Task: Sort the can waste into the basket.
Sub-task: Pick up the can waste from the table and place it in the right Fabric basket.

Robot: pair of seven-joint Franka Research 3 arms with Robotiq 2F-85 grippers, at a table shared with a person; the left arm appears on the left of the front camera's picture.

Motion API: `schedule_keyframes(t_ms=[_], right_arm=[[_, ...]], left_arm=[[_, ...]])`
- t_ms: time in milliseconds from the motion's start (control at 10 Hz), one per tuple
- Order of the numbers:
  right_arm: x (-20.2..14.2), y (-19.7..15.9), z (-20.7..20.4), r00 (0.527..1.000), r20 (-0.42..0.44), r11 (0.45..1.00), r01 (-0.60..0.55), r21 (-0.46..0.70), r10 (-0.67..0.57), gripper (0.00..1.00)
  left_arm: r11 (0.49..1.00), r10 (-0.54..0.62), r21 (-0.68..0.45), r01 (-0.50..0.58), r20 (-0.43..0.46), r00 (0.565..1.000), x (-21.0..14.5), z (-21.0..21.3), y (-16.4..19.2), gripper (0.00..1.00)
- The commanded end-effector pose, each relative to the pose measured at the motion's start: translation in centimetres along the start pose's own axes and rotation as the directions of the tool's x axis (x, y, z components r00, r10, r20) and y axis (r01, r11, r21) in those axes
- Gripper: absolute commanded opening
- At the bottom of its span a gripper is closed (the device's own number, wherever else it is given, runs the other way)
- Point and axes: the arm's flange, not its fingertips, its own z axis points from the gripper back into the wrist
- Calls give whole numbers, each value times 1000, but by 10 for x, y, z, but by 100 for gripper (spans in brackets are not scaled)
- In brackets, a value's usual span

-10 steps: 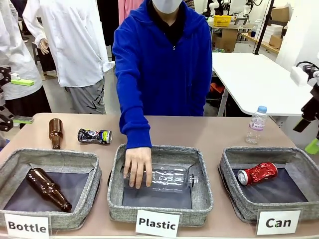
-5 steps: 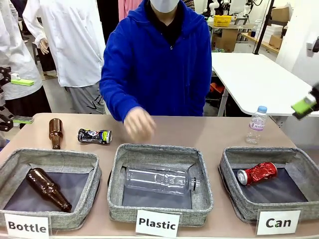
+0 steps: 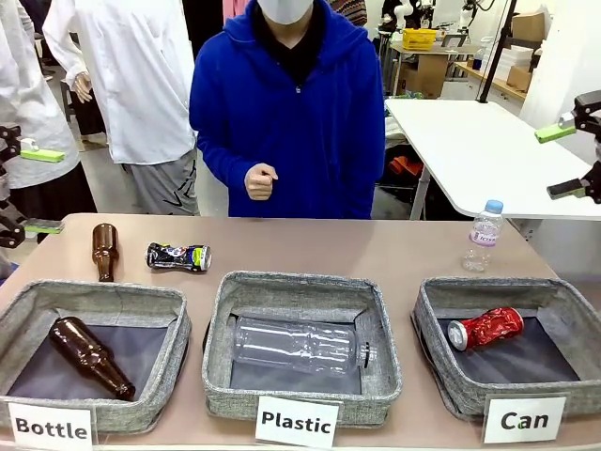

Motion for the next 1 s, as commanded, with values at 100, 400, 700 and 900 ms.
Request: schedule_keyframes(t_ms=[100, 400, 700, 900], right_arm=[[-5, 7, -3, 986, -113, 991, -130, -39, 125, 100], [-5, 7, -3, 986, -113, 991, -130, -39, 125, 100], [-5, 7, -3, 986, -113, 991, -130, -39, 125, 100], [-5, 7, -3, 986, -113, 991, -130, -39, 125, 100]], left_arm=[[1000, 9, 2, -9, 4, 1000, -3, 0, 0, 100], [1000, 9, 2, -9, 4, 1000, -3, 0, 0, 100], [1000, 9, 2, -9, 4, 1000, -3, 0, 0, 100], [1000, 0, 0, 0, 0, 1000, 0, 0, 0, 100]])
